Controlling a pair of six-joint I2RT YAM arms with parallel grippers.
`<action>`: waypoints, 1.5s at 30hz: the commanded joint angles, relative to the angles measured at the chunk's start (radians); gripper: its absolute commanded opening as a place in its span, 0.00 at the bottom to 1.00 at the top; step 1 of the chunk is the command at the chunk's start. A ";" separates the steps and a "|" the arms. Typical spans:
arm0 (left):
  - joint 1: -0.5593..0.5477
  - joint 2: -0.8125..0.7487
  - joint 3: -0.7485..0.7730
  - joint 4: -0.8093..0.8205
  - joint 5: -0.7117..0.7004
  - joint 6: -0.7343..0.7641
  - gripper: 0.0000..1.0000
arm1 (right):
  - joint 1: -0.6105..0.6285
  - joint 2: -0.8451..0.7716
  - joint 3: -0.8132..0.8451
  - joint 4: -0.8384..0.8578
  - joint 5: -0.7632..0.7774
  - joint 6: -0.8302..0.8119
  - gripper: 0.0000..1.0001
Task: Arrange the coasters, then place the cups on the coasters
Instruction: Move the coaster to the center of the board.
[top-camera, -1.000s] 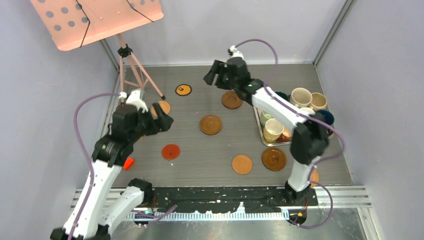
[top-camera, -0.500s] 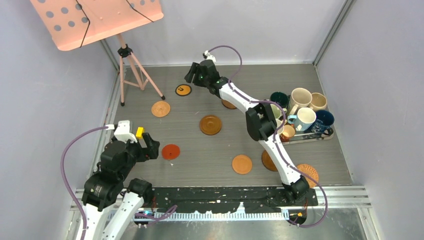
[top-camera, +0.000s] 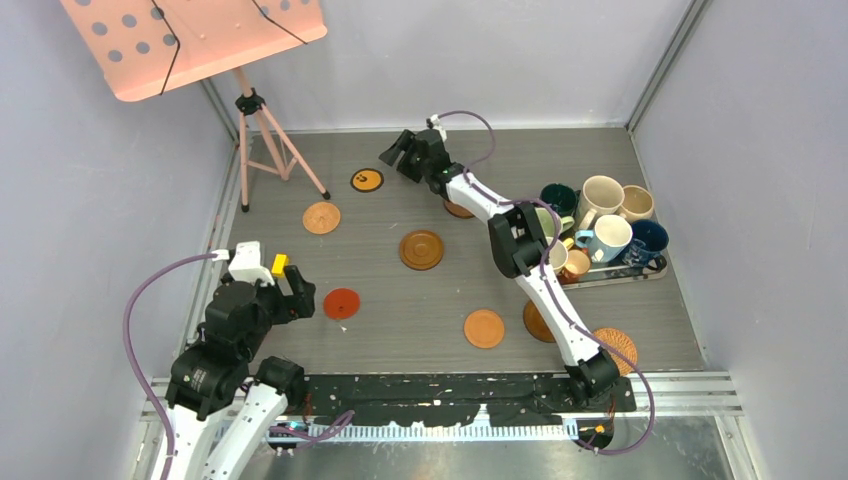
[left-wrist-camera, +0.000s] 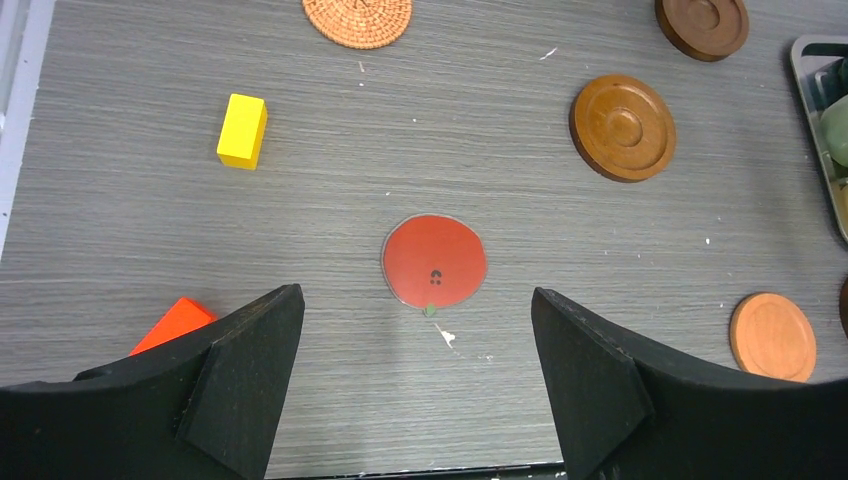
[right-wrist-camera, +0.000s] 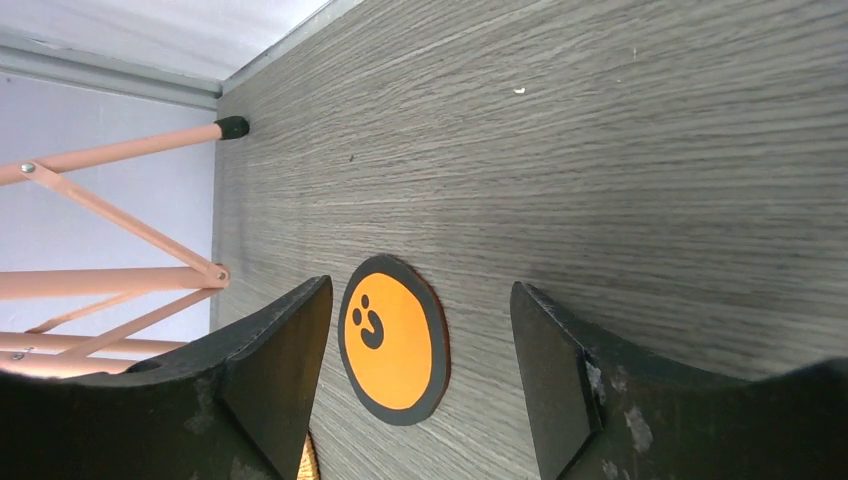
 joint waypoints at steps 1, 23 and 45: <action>-0.004 0.005 0.007 0.006 -0.032 0.016 0.87 | 0.009 0.039 0.088 0.078 -0.064 0.096 0.73; -0.004 0.006 0.006 0.009 -0.047 0.020 0.87 | 0.067 -0.007 0.060 -0.128 -0.121 -0.103 0.68; -0.013 0.902 0.392 0.455 -0.270 0.113 0.47 | -0.027 -0.862 -0.744 0.034 -0.191 -0.326 0.58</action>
